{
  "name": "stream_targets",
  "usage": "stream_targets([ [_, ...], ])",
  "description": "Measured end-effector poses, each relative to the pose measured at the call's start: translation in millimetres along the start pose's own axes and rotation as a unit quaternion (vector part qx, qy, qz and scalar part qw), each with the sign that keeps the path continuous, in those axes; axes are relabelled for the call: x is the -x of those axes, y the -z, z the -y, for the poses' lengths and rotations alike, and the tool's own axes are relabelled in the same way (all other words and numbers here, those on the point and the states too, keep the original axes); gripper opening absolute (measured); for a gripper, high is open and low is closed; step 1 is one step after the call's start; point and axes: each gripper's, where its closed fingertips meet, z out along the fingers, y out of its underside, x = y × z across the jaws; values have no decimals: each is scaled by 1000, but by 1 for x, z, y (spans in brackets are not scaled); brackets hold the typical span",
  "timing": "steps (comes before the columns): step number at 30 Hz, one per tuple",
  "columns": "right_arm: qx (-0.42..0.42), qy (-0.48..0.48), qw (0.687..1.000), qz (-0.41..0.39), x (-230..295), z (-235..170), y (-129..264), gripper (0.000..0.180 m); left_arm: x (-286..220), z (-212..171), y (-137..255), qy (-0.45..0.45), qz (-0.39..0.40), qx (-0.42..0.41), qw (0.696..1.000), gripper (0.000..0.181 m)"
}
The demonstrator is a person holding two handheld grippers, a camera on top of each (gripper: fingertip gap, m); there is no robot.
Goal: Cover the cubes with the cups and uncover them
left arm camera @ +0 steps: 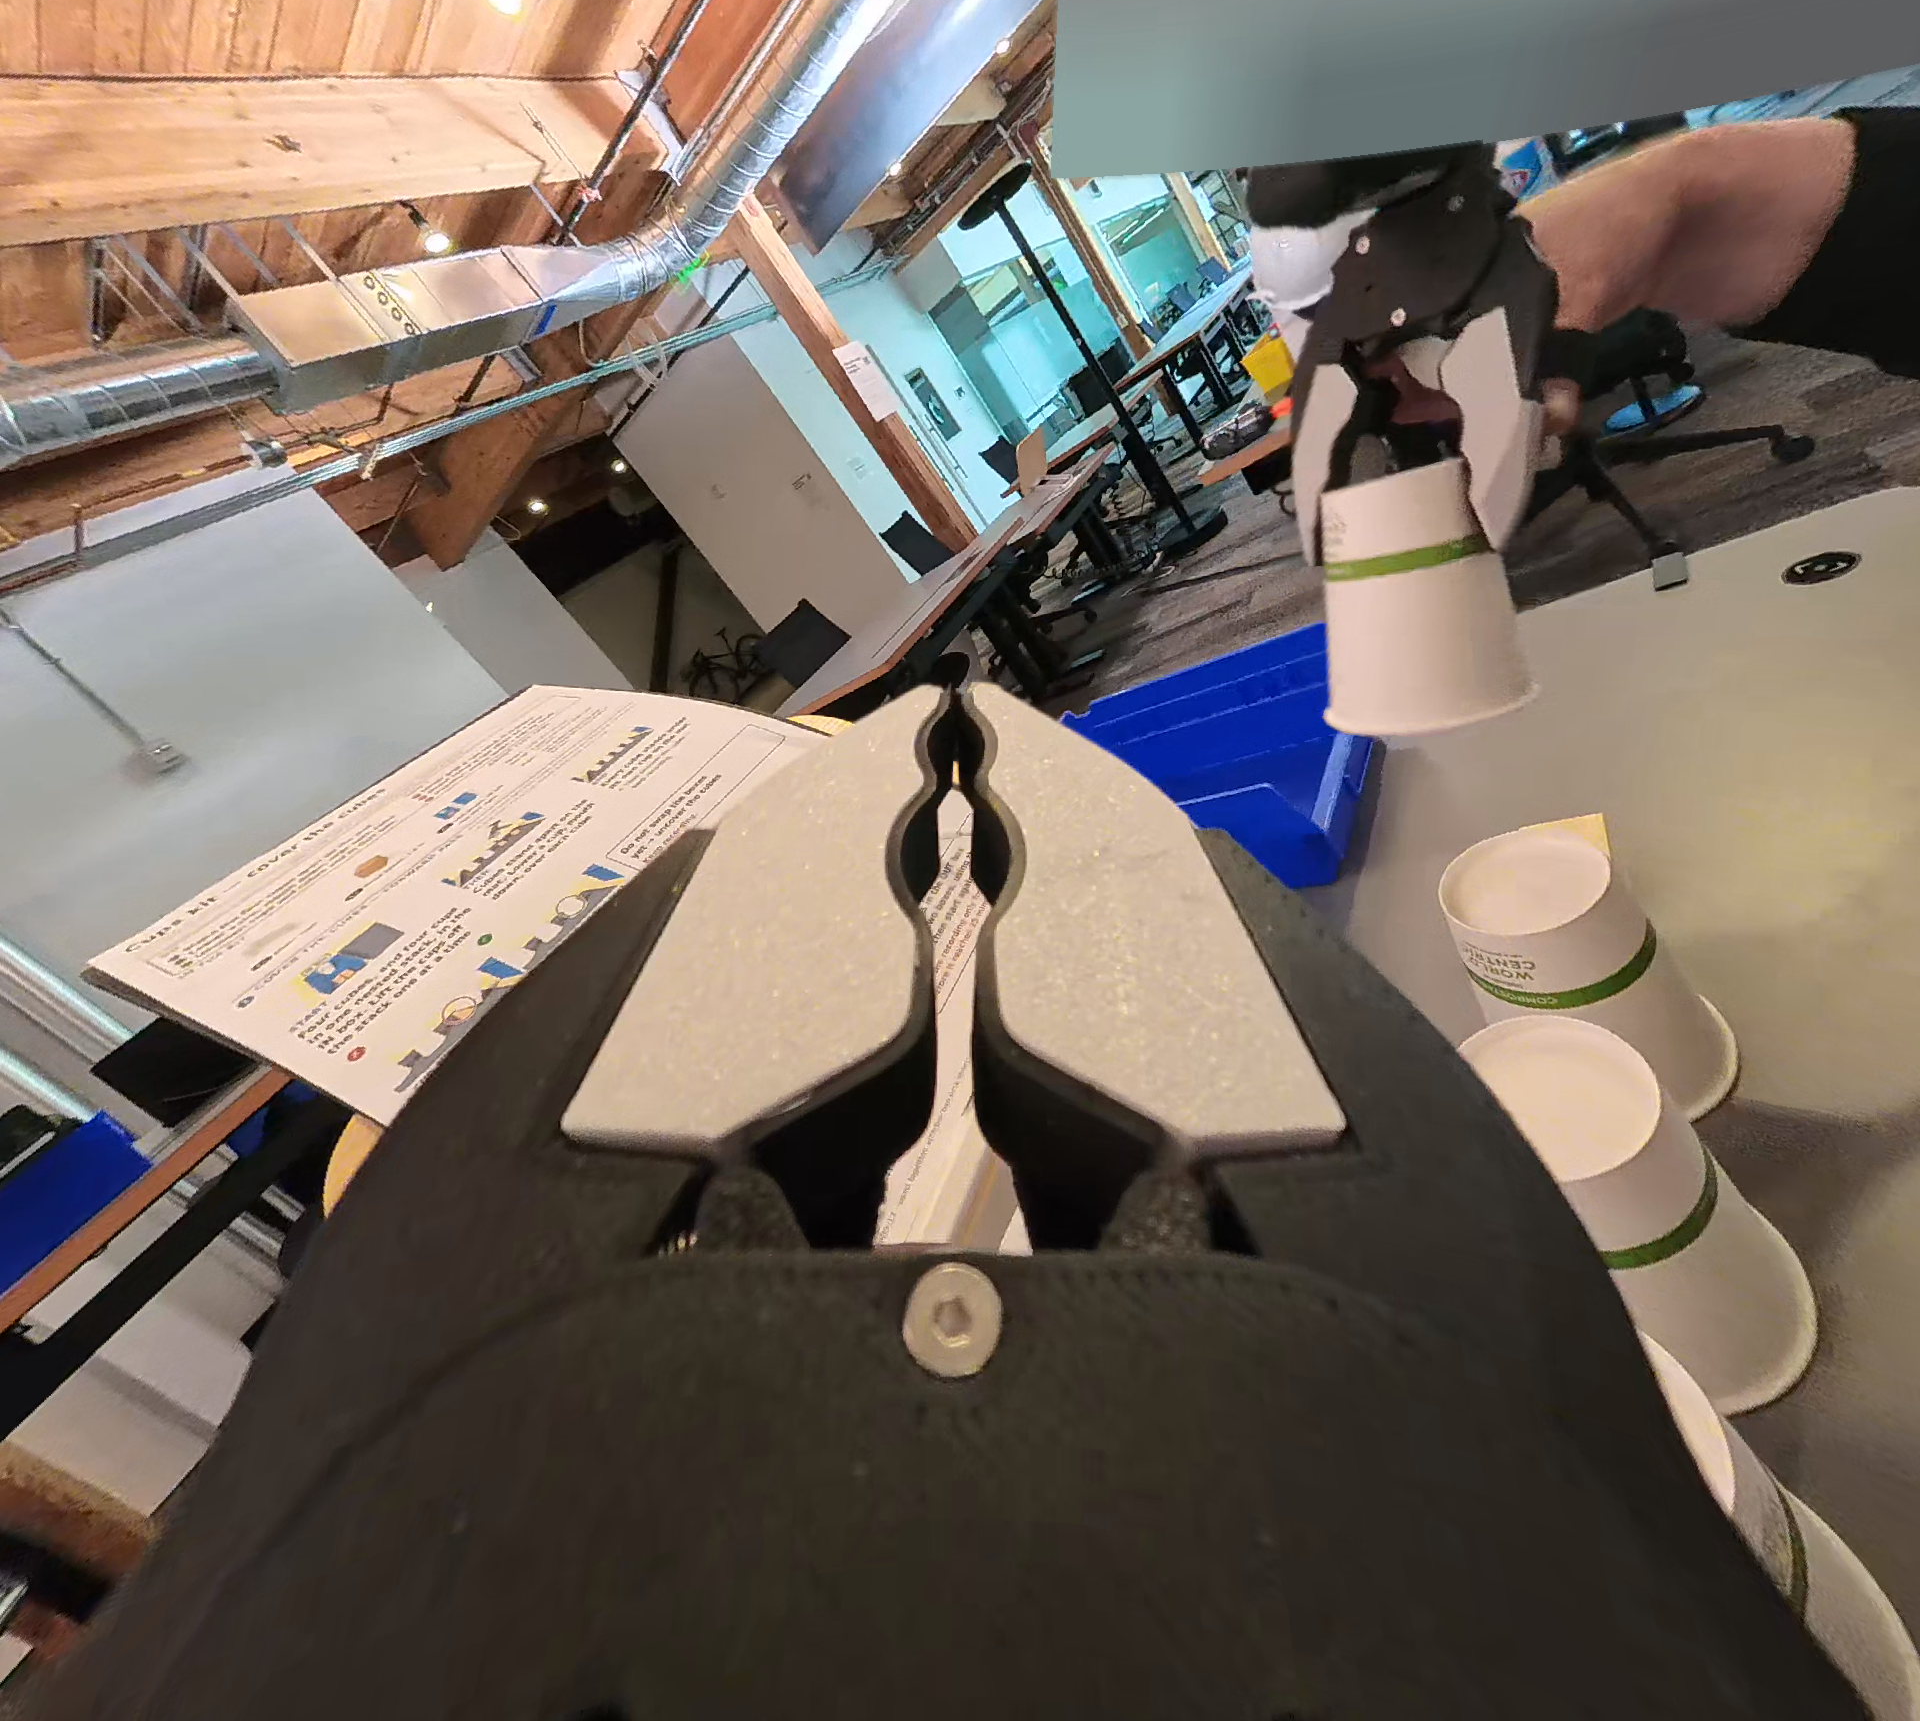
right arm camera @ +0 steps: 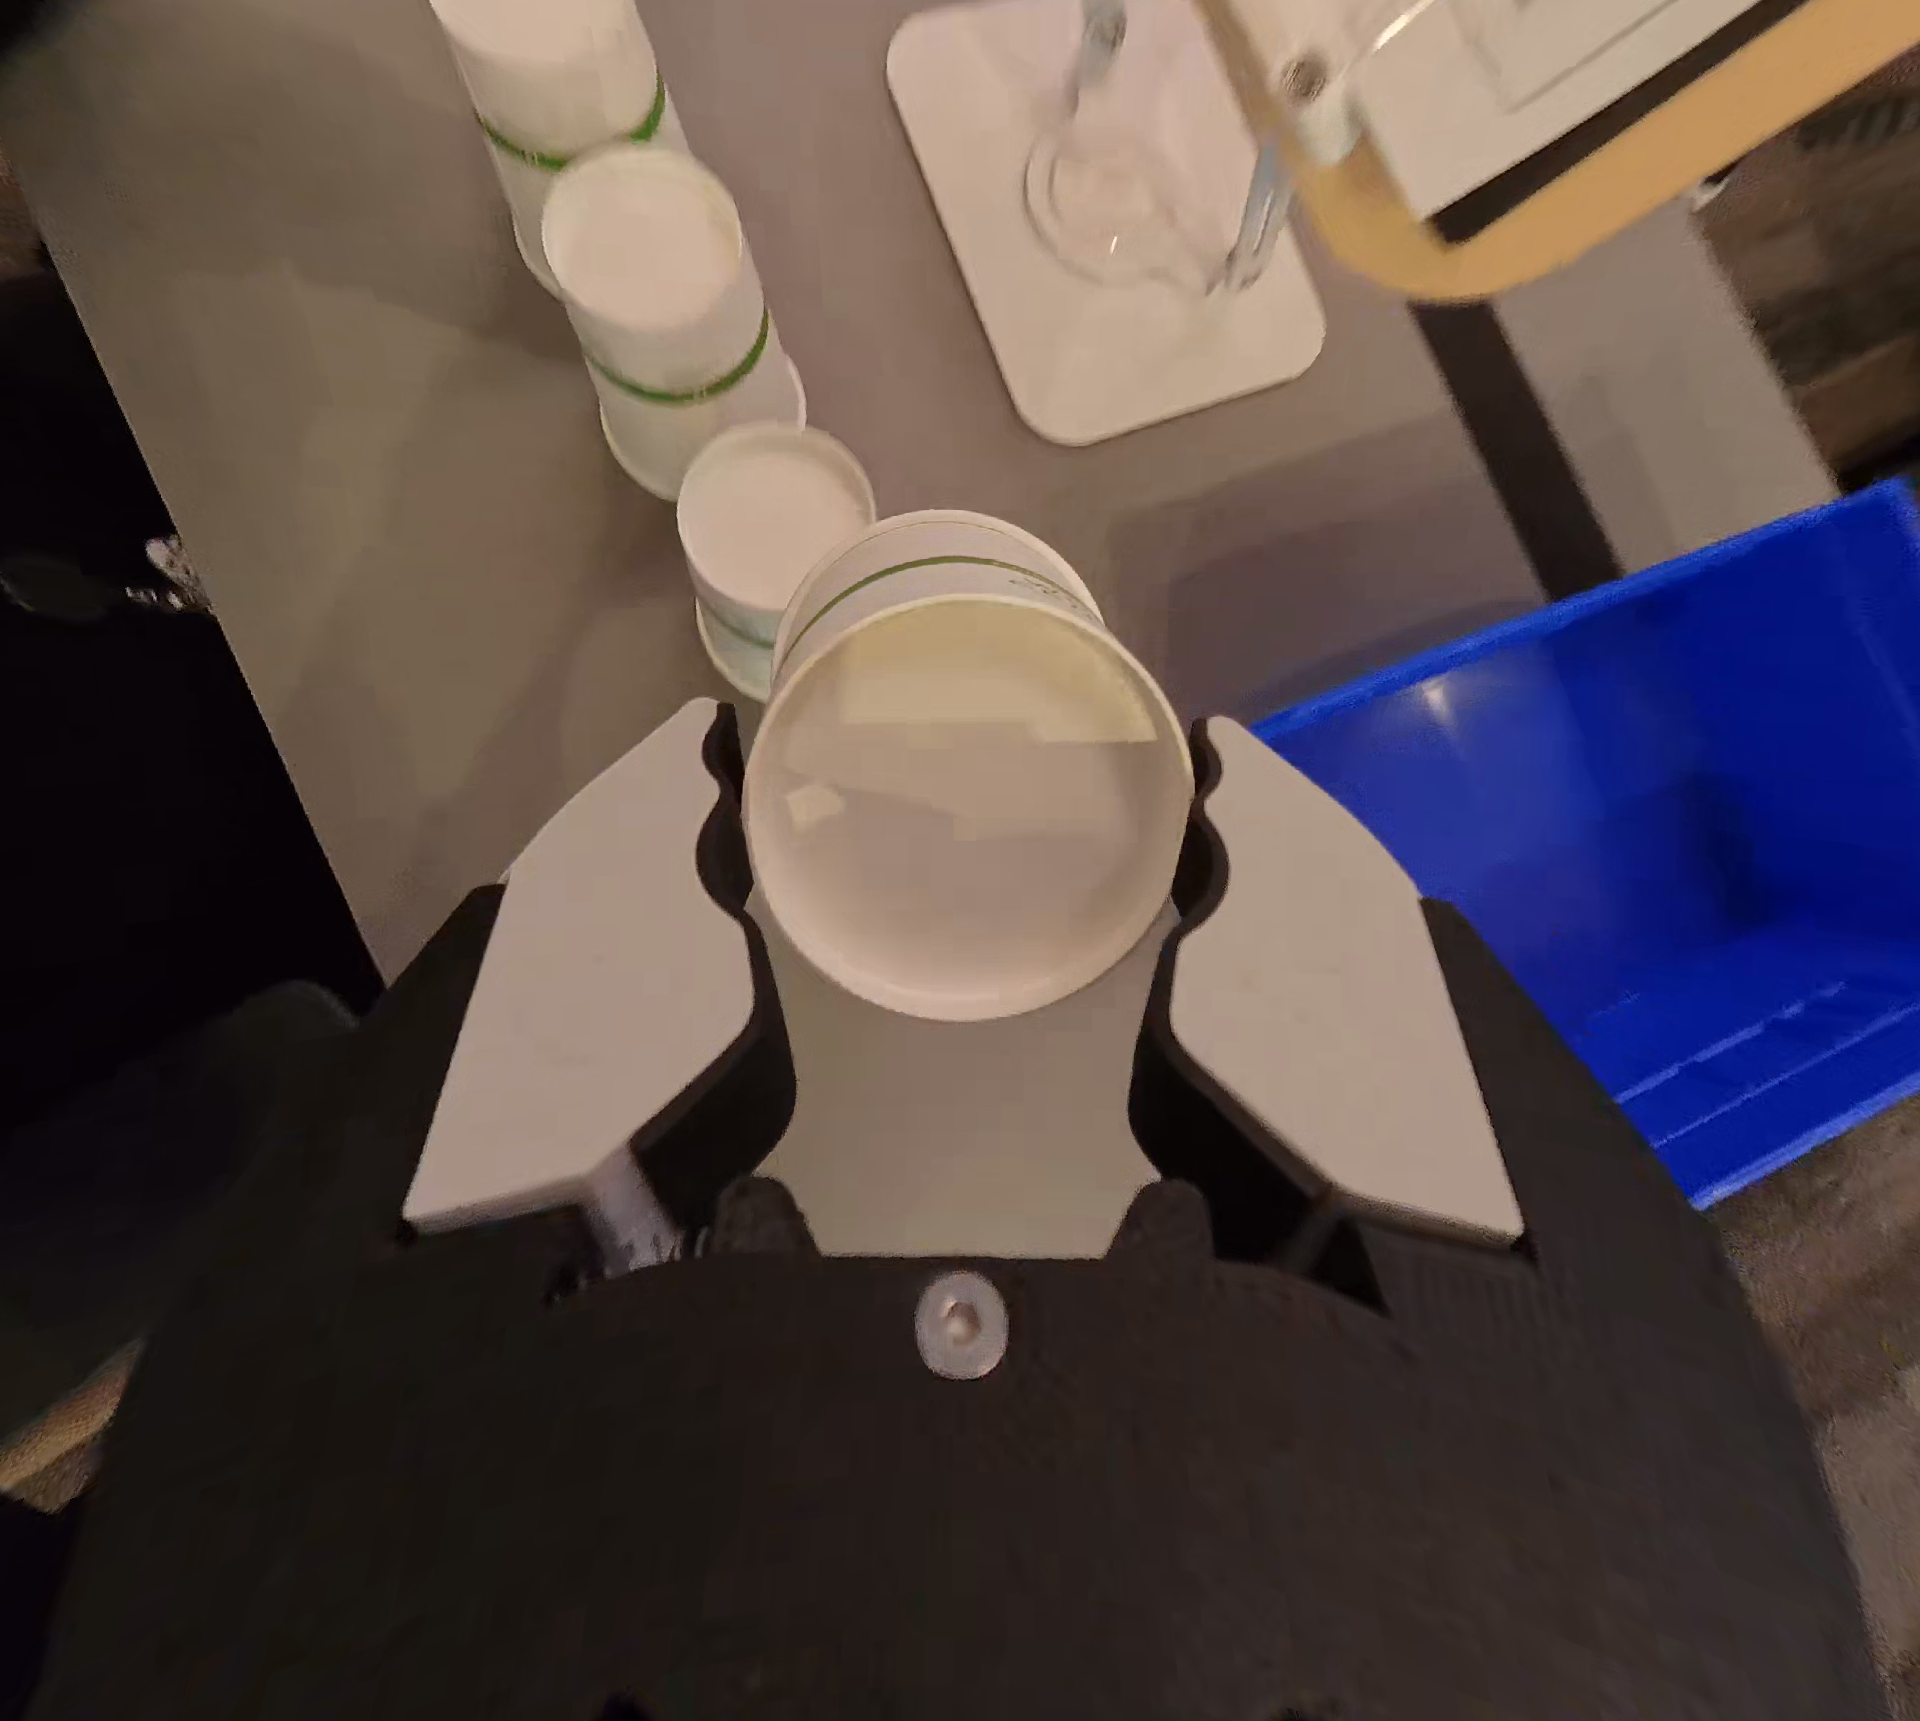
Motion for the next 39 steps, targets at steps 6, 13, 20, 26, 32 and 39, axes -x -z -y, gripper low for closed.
stream_targets([
  [6,59,-20,997,36,17,-39,-33,82,0,0,0,-2,2,6,1000,0],
  [13,100,-32,994,42,23,-66,-65,82,0,0,1,-4,3,9,1000,0],
  [20,141,-25,989,37,24,-80,-91,82,-1,-2,-1,-9,3,15,1000,0],
  [26,174,-18,984,30,21,-90,-104,82,1,-3,0,-9,5,17,1000,0],
  [32,177,-17,983,35,22,-90,-113,82,1,-5,-1,-9,4,19,1000,0],
  [39,186,-13,982,34,21,-90,-114,82,-2,-6,-4,-8,0,21,1000,0],
])
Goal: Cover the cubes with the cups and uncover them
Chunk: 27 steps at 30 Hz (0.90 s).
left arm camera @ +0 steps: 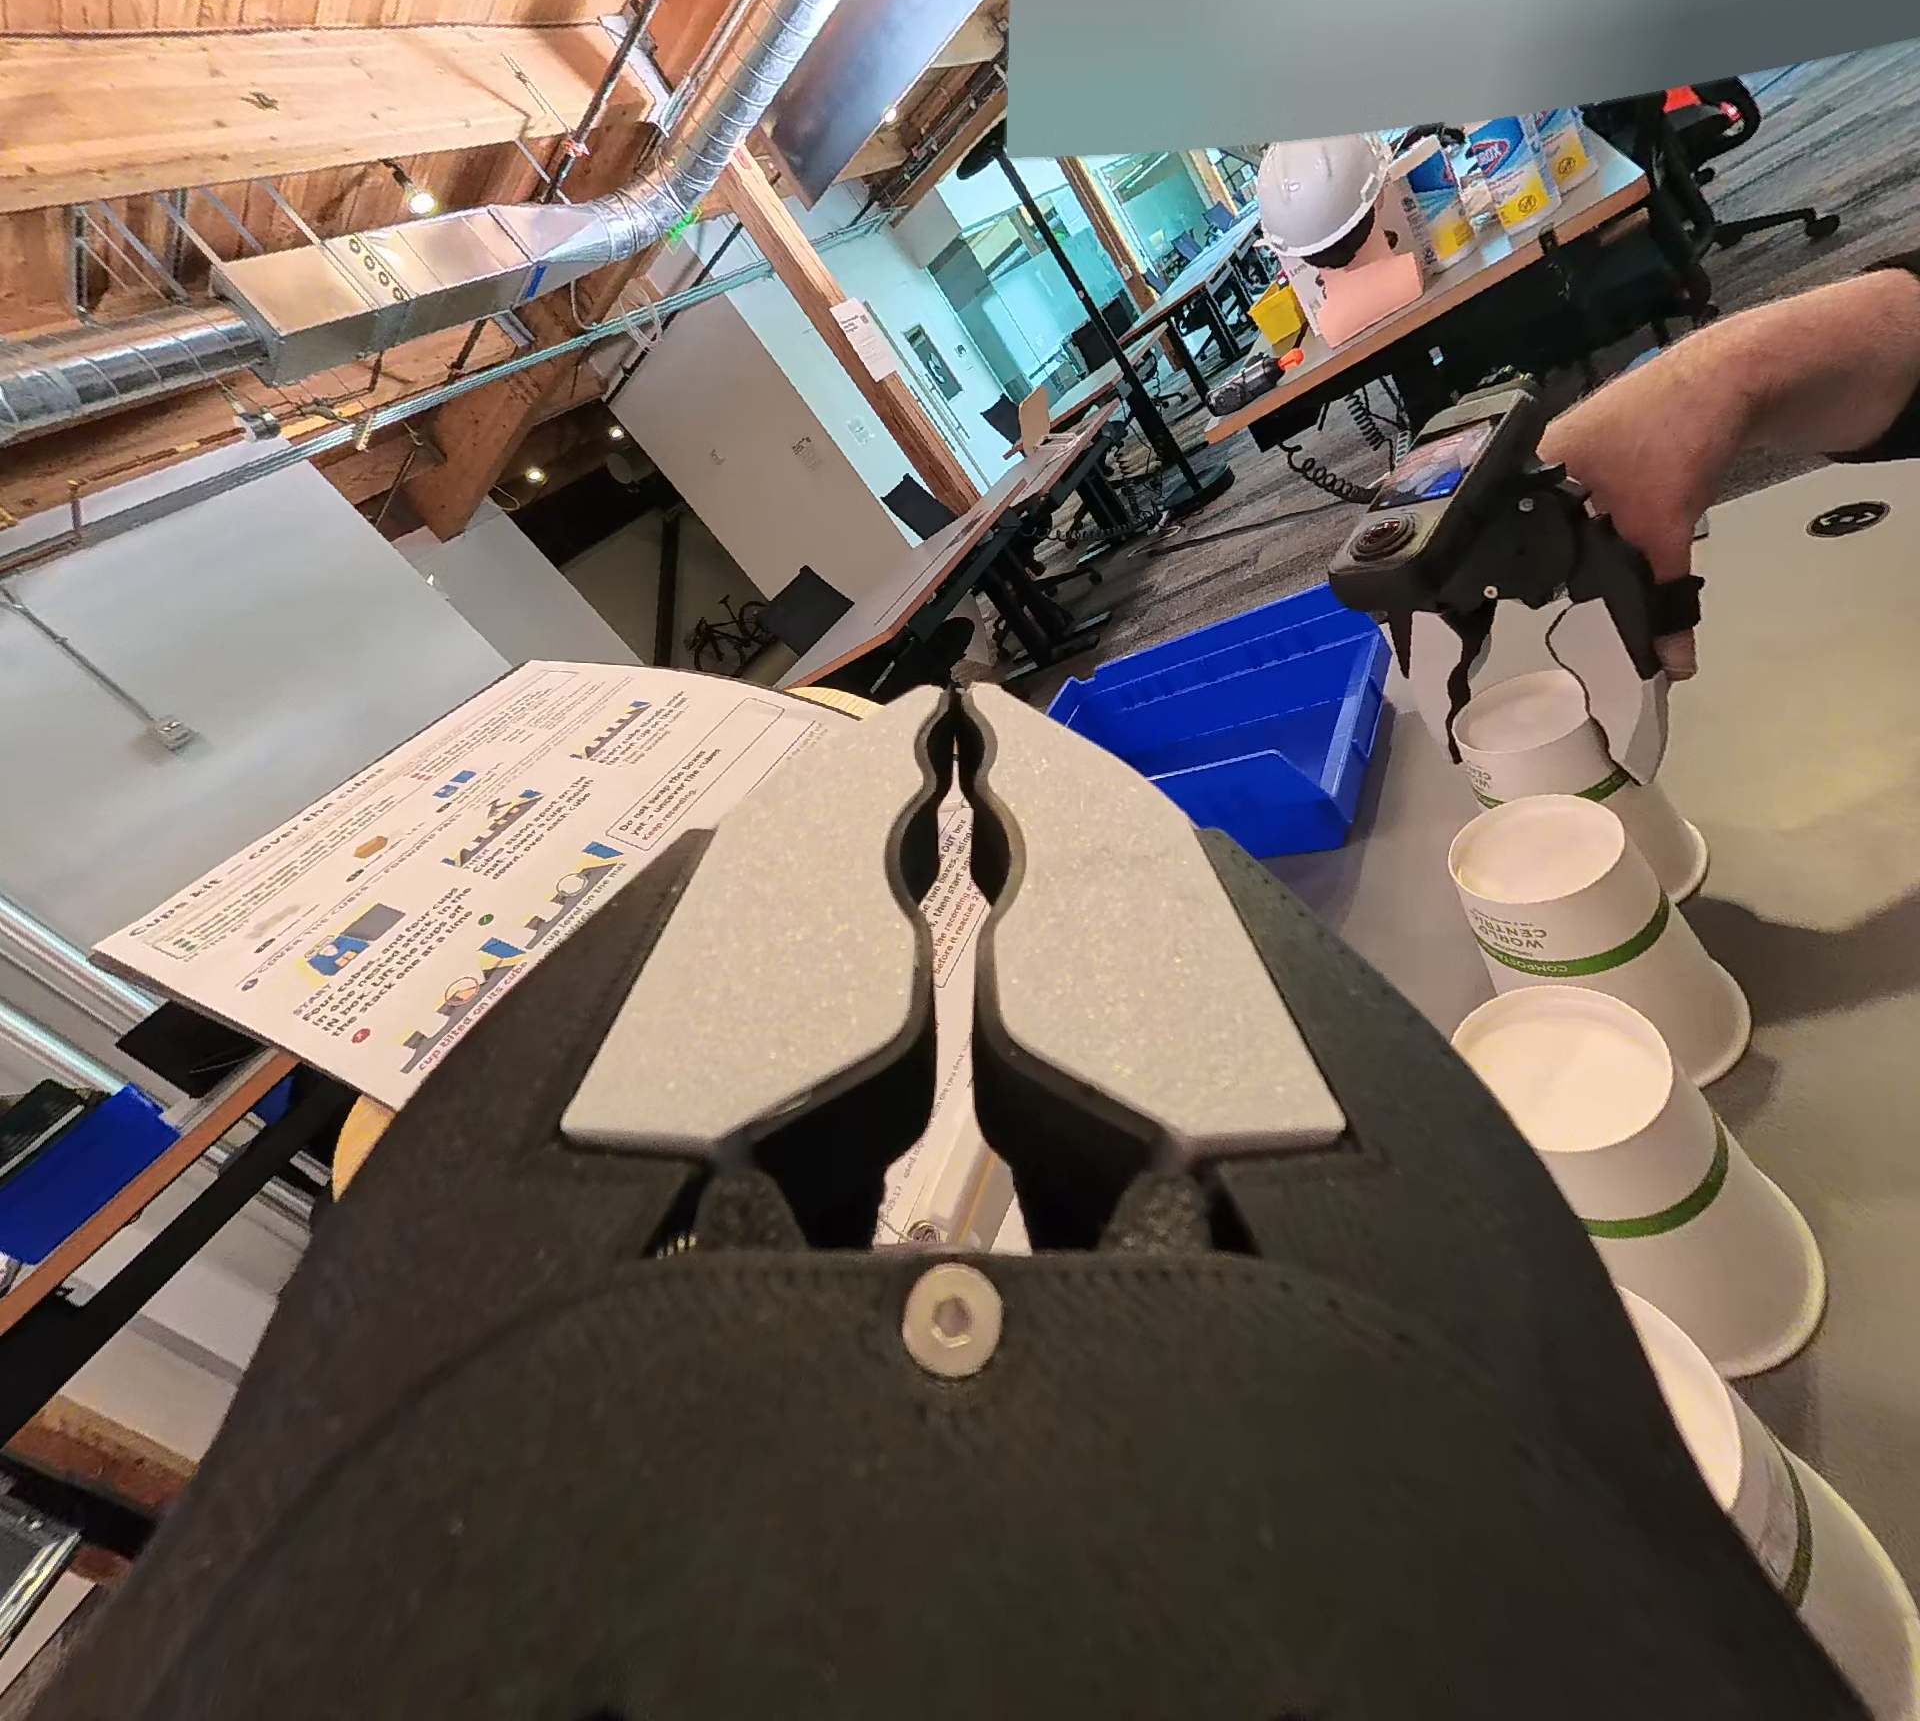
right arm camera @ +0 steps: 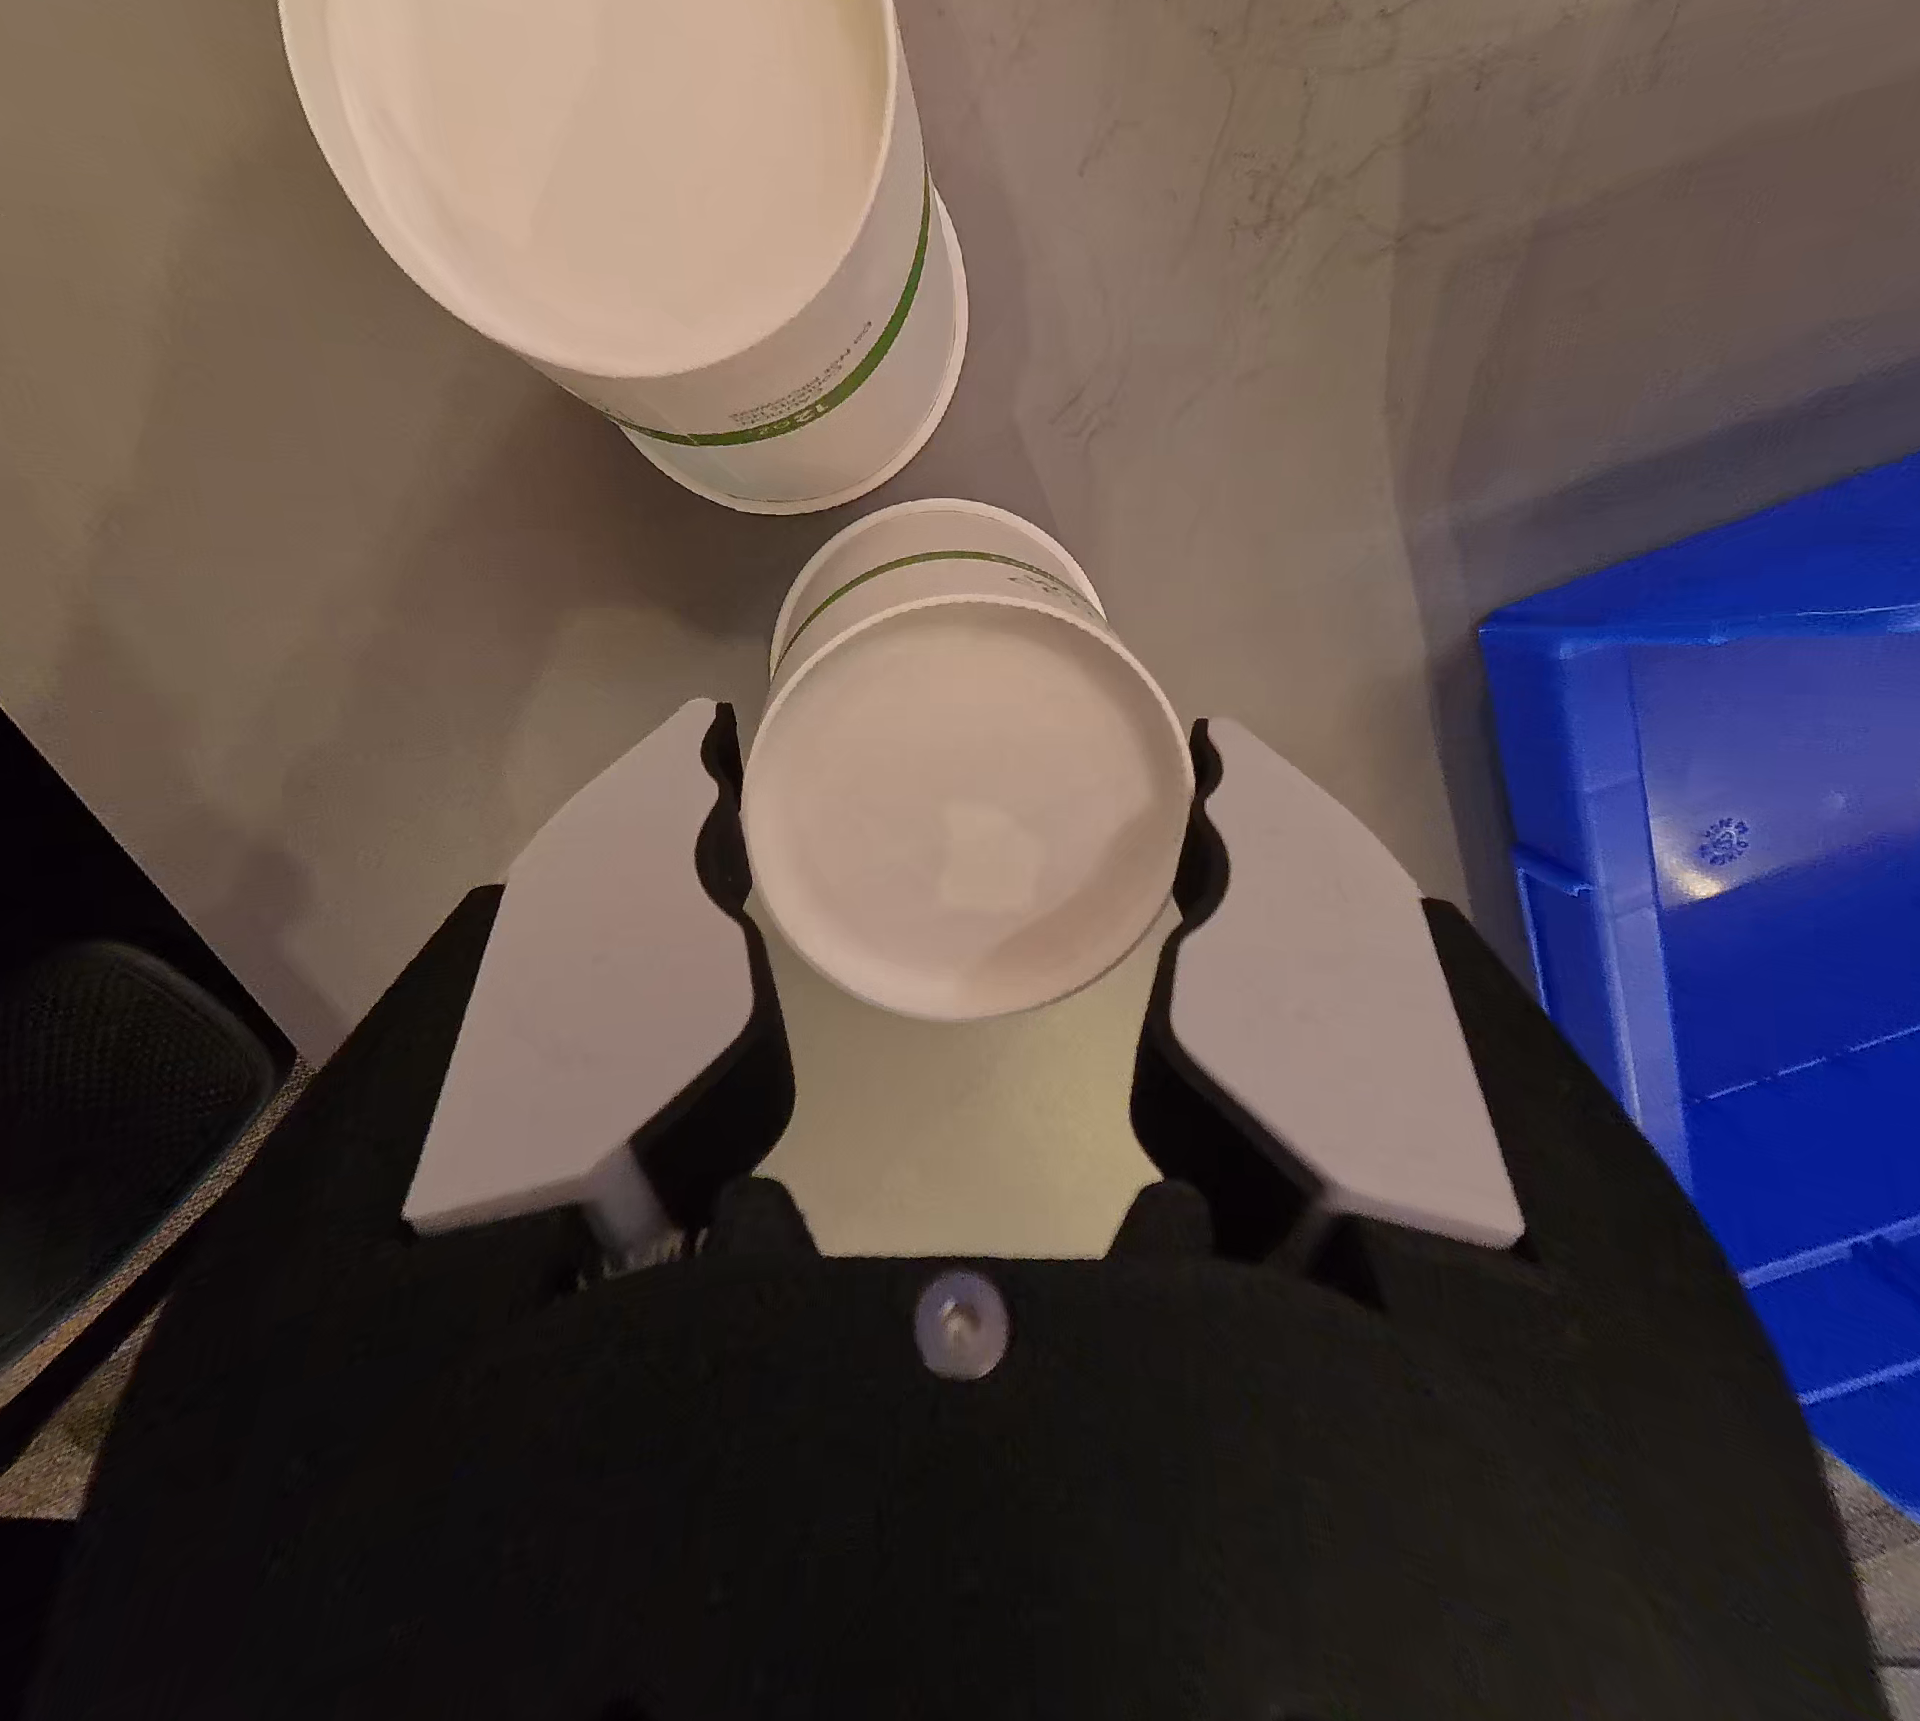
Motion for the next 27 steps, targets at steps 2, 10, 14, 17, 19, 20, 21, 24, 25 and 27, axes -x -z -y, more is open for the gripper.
stream_targets([
  [2,-3,-2,1000,0,-1,1,0,82,0,0,-1,0,-1,1,1000,0],
  [10,-58,-12,997,-49,-11,6,25,122,1,-1,0,0,3,4,1000,0],
  [14,-146,-35,985,-81,-23,10,70,113,7,-4,2,8,22,6,1000,0],
  [17,-242,-69,961,-111,-41,11,104,86,14,-13,8,23,50,18,998,0],
  [19,-298,-88,940,-139,-55,8,120,51,17,-25,14,38,67,34,996,0],
  [20,-328,-95,928,-146,-60,7,126,36,17,-33,17,44,77,44,995,0],
  [21,-361,-97,915,-150,-63,7,131,22,17,-42,21,50,86,55,994,0],
  [24,-435,-115,876,-171,-78,4,139,0,8,-75,33,76,110,87,987,0],
  [25,-448,-124,868,-175,-82,2,137,0,3,-88,37,82,118,102,984,0],
  [27,-474,-128,849,-195,-89,2,134,0,-5,-117,44,95,144,134,976,0],
])
